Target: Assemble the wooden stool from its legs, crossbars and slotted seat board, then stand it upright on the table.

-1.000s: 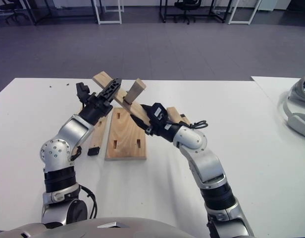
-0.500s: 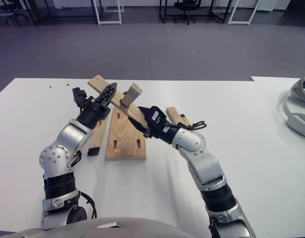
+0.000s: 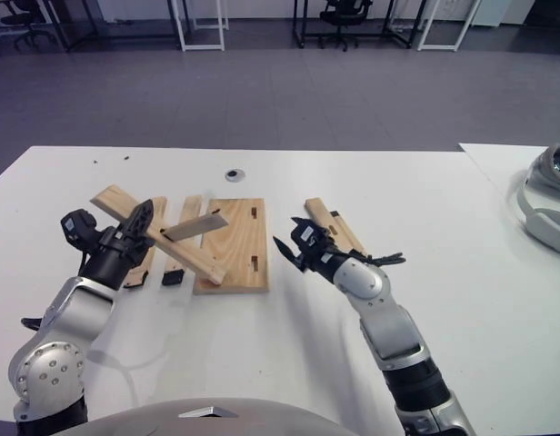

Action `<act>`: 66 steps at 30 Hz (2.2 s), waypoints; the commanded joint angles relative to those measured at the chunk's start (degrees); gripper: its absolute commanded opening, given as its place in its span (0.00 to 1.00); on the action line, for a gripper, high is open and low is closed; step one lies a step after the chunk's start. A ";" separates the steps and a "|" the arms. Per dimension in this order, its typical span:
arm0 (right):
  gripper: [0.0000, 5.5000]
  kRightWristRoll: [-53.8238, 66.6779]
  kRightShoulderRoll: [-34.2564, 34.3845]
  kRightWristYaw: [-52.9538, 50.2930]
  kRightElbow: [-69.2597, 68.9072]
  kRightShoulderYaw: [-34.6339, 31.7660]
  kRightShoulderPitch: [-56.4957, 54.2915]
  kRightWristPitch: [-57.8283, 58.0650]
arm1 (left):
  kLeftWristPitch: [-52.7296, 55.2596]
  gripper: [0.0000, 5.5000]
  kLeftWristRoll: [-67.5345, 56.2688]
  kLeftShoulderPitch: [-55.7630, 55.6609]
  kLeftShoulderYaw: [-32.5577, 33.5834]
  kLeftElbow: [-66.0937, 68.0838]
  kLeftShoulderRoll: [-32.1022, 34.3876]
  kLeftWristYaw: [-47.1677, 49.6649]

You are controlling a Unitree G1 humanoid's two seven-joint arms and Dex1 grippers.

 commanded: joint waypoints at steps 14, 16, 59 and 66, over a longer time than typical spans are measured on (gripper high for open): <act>0.53 -0.53 3.92 9.91 4.77 11.86 -0.61 -5.16 | -7.96 0.19 27.04 2.19 -17.79 5.29 2.88 -2.41; 0.53 -1.05 3.67 10.64 5.31 11.92 -0.71 -5.01 | -9.79 0.19 29.93 1.56 -19.49 5.92 3.25 -3.59; 0.53 -4.67 4.20 8.88 12.34 9.13 -3.83 -8.89 | 6.44 0.19 19.91 1.11 -12.28 3.31 21.18 -8.56; 0.53 -5.09 4.58 8.30 13.37 8.55 -4.16 -9.43 | 10.35 0.19 0.62 -5.09 2.40 2.88 13.38 -3.45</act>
